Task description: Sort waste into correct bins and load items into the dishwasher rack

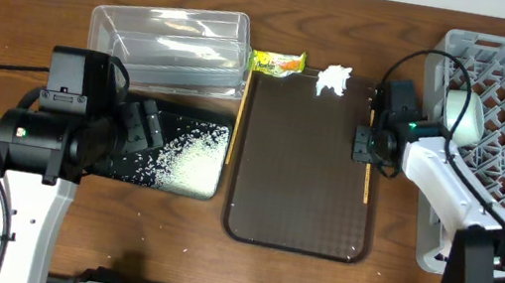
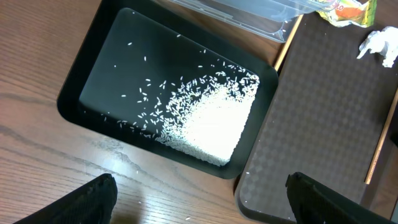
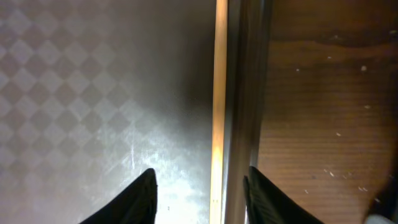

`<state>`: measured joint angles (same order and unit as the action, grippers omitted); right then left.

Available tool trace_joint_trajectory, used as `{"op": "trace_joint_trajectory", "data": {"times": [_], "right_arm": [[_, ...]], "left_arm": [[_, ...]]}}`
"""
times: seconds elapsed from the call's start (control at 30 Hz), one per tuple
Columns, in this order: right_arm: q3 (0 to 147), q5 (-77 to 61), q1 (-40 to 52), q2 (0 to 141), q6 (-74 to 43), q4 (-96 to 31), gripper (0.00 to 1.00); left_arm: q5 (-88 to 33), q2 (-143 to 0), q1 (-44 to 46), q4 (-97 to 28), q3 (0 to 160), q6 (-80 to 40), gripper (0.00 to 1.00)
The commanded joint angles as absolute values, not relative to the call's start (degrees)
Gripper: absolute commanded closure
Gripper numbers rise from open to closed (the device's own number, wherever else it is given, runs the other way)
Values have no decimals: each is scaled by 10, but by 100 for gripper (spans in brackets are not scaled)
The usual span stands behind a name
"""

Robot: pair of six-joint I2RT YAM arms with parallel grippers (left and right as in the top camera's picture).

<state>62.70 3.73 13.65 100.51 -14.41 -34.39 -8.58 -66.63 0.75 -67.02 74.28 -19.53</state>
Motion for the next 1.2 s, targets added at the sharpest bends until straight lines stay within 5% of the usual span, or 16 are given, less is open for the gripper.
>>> {"op": "trace_joint_trajectory", "data": {"times": [0.0, 0.37, 0.77, 1.17], "right_arm": [[628, 44, 133, 1034, -152, -340, 60], [628, 1, 134, 1083, -152, -332, 98], [631, -13, 124, 879, -131, -352, 99], [631, 107, -51, 795, 64, -302, 99]], "left_arm": [[-79, -667, 5, -670, 744, -198, 10], [-79, -667, 5, -670, 744, -198, 11], [-79, -667, 5, -670, 744, -198, 10], [-79, -667, 5, -670, 744, -198, 10]]}}
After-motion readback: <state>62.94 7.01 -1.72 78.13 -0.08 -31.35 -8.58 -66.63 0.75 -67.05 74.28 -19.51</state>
